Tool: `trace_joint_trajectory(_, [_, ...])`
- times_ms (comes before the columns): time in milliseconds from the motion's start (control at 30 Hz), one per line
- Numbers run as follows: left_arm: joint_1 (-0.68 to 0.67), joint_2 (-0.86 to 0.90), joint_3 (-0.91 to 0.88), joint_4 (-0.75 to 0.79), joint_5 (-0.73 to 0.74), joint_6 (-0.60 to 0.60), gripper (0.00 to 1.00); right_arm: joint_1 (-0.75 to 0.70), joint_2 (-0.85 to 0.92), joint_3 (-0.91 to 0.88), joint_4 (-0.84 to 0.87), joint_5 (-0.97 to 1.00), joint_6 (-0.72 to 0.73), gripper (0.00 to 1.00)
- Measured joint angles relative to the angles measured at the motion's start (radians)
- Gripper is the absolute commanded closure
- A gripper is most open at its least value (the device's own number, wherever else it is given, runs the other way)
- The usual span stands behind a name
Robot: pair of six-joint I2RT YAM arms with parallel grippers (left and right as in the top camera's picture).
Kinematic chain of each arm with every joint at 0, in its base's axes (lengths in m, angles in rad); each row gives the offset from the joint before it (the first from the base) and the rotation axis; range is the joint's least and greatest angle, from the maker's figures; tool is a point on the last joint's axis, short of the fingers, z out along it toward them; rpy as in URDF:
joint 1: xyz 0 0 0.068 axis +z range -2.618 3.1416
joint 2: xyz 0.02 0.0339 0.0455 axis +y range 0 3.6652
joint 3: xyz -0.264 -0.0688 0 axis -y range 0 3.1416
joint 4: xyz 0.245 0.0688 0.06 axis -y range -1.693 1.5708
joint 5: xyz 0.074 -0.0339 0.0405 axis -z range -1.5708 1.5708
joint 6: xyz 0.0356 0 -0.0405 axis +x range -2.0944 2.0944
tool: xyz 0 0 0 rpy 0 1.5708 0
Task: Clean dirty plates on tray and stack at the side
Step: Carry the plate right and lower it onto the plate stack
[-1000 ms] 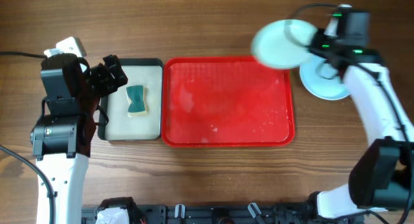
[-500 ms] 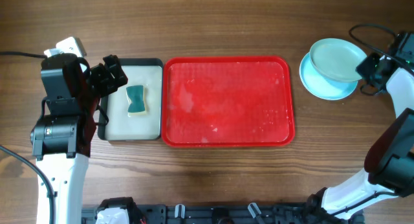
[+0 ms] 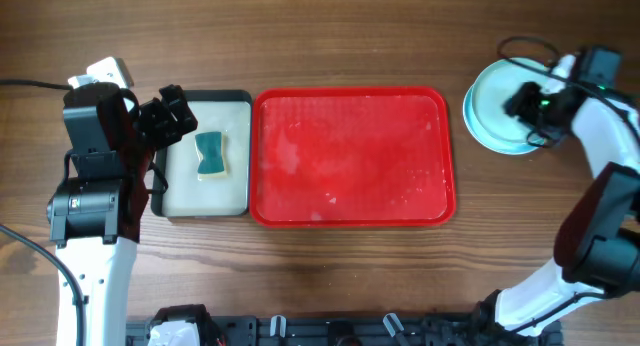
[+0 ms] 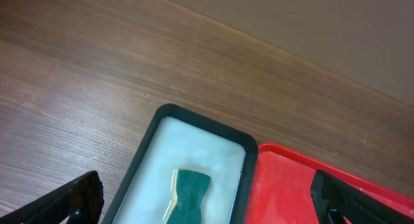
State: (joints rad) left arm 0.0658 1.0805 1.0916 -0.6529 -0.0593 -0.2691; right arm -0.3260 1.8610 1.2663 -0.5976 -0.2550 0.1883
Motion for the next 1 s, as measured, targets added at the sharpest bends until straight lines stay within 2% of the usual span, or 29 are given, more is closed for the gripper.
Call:
trace_joint_trajectory(67, [0.000,0.000,0.000,0.000,0.000,0.000,0.00,0.076,0.000,-0.002,-0.024,0.011,-0.034,0.40])
trace_joint_trajectory(100, [0.000,0.000,0.000,0.000,0.000,0.000,0.00,0.113,0.000,-0.003,-0.024,0.031,-0.044,0.45])
trace_joint_trajectory(133, [0.000,0.000,0.000,0.000,0.000,0.000,0.00,0.138,0.000,-0.003,-0.023,0.051,-0.052,0.72])
trace_joint_trajectory(167, [0.000,0.000,0.000,0.000,0.000,0.000,0.00,0.158,0.000,-0.008,0.005,0.090,-0.066,0.91])
trace_joint_trajectory(233, [0.000,0.000,0.000,0.000,0.000,0.000,0.00,0.157,0.000,-0.012,0.071,0.129,-0.068,0.96])
trace_joint_trajectory(500, [0.000,0.000,0.000,0.000,0.000,0.000,0.00,0.154,0.056,-0.013,0.130,0.193,-0.039,0.96])
trace_joint_trajectory(600, [0.000,0.000,0.000,0.000,0.000,0.000,0.00,0.154,0.111,-0.013,0.069,0.179,-0.024,0.96])
trace_joint_trajectory(767, [0.000,0.000,0.000,0.000,0.000,0.000,0.00,0.152,0.095,-0.009,-0.064,0.108,-0.013,0.95])
trace_joint_trajectory(900, [0.000,0.000,0.000,0.000,0.000,0.000,0.00,0.152,-0.007,0.037,-0.120,0.071,-0.005,0.71])
trace_joint_trajectory(1000, [0.000,0.000,0.000,0.001,0.000,0.000,0.00,0.152,-0.098,0.051,-0.113,0.063,-0.004,0.65])
